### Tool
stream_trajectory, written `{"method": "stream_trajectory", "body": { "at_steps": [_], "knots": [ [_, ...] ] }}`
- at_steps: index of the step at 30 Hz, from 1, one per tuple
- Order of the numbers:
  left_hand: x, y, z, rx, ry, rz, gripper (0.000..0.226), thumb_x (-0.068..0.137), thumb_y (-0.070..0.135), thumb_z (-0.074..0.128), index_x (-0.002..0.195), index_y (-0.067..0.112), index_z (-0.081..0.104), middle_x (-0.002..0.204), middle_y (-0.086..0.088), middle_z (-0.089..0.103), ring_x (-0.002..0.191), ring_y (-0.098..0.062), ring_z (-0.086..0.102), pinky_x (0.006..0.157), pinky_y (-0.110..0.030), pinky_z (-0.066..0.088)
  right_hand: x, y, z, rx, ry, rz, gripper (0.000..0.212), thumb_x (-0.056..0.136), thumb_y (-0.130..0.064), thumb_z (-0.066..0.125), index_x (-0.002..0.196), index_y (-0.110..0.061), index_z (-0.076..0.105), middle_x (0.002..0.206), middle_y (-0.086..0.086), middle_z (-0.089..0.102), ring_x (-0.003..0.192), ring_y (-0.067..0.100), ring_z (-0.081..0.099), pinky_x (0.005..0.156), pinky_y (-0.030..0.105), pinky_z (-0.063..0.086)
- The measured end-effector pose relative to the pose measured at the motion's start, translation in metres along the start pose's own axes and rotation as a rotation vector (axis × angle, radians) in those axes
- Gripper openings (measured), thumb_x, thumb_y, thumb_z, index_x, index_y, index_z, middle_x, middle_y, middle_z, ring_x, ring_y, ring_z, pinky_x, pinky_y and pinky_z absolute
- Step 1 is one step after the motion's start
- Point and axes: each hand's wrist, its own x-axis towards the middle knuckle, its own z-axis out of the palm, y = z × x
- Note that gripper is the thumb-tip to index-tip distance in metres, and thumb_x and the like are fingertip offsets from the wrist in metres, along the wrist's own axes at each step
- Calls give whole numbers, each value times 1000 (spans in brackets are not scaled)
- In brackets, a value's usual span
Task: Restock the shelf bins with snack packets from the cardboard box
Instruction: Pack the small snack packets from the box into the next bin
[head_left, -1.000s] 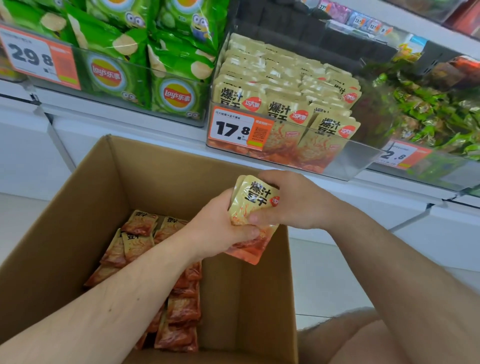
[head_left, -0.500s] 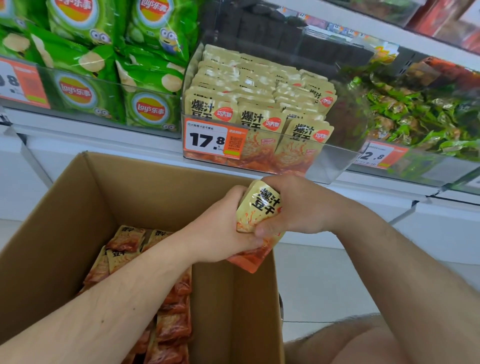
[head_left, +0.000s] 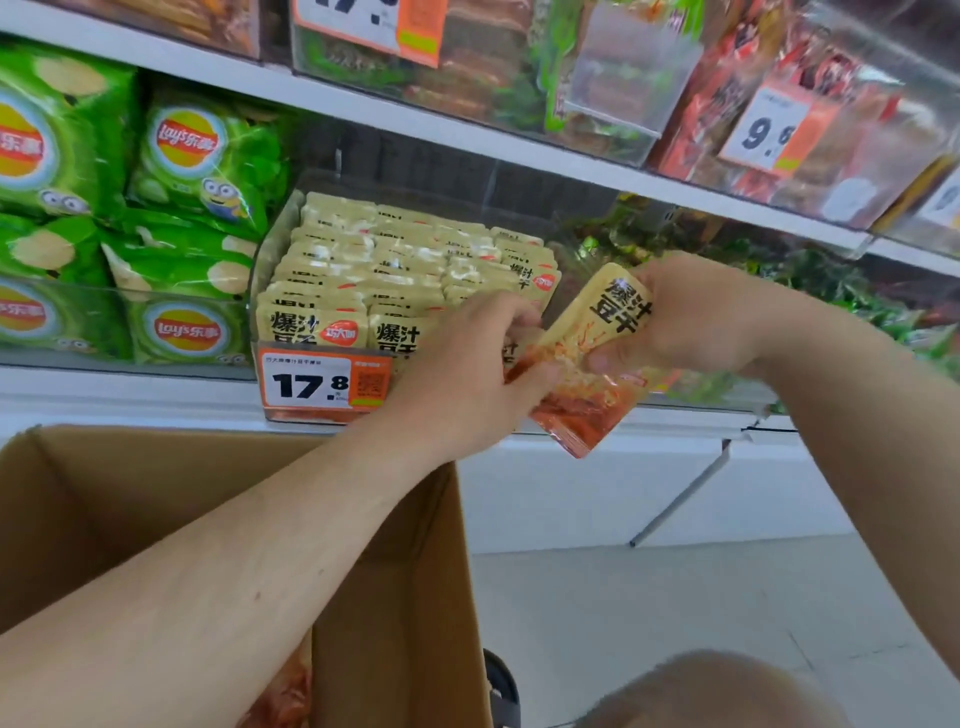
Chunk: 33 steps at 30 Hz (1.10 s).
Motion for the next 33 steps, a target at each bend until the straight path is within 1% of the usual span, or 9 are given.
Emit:
{"method": "stream_trajectory", "body": {
  "at_steps": [4, 7, 12, 17, 20, 22, 24, 28, 33],
  "knots": [
    [22, -23, 9, 567, 23, 27, 58, 93, 58, 46, 145, 34, 36, 152, 4, 37, 144, -22, 25, 117, -48, 10, 10, 9, -21, -84, 62, 77, 20, 71, -35, 86, 74, -21, 73, 62, -7, 69, 63, 14, 63, 61, 26, 49],
    [22, -41, 19, 740, -9, 24, 58, 93, 58, 45, 146, 38, 34, 157, 4, 33, 147, -24, 22, 115, -50, 11, 20, 11, -30, -231, 86, 134, 30, 71, -41, 85, 73, -17, 67, 65, -1, 65, 62, 16, 60, 57, 26, 44],
    [21, -45, 24, 747, 50, 19, 54, 92, 56, 50, 142, 35, 45, 154, 4, 39, 145, -23, 28, 111, -42, 11, 56, 6, -35, -401, 184, 148, 49, 67, -48, 85, 83, -9, 60, 71, 1, 55, 69, 25, 54, 65, 31, 42],
    [21, -49, 25, 736, 61, 11, 56, 93, 55, 49, 145, 35, 40, 157, 4, 34, 147, -22, 23, 115, -42, 10, 100, -6, -17, -471, 120, 157, 55, 68, -45, 86, 98, -7, 60, 86, 8, 57, 83, 30, 55, 70, 33, 42],
    [21, -50, 27, 748, 78, 13, 57, 91, 55, 52, 143, 33, 45, 152, 2, 41, 143, -24, 31, 113, -41, 11, 126, -6, 1, -491, 48, 189, 56, 70, -42, 86, 103, -6, 60, 78, 6, 52, 87, 32, 56, 73, 36, 45],
    [21, -51, 28, 754, 86, 16, 56, 88, 54, 57, 138, 30, 51, 146, 0, 49, 138, -26, 39, 111, -42, 16, 146, -2, 14, -514, 15, 207, 66, 70, -46, 85, 115, -5, 61, 85, 7, 55, 95, 33, 57, 88, 42, 49],
    [20, -52, 29, 758, 93, 16, 54, 85, 52, 60, 134, 29, 55, 141, -2, 54, 134, -28, 45, 109, -43, 20, 164, 3, 25, -540, 15, 250, 74, 71, -52, 82, 126, -11, 54, 107, 7, 58, 112, 35, 55, 105, 53, 37],
    [21, -53, 29, 765, 104, 23, 53, 85, 52, 60, 133, 29, 56, 141, -2, 54, 133, -28, 46, 108, -42, 17, 183, 6, 37, -695, 74, 240, 66, 73, -58, 78, 119, -16, 54, 100, 2, 57, 116, 31, 56, 111, 54, 22],
    [20, -53, 29, 749, 118, 28, 53, 87, 51, 58, 135, 29, 53, 144, -2, 52, 136, -28, 43, 111, -44, 20, 189, 10, 49, -914, 147, 95, 60, 74, -62, 73, 115, -21, 60, 114, 3, 67, 117, 27, 57, 110, 46, 26]
  ]
}}
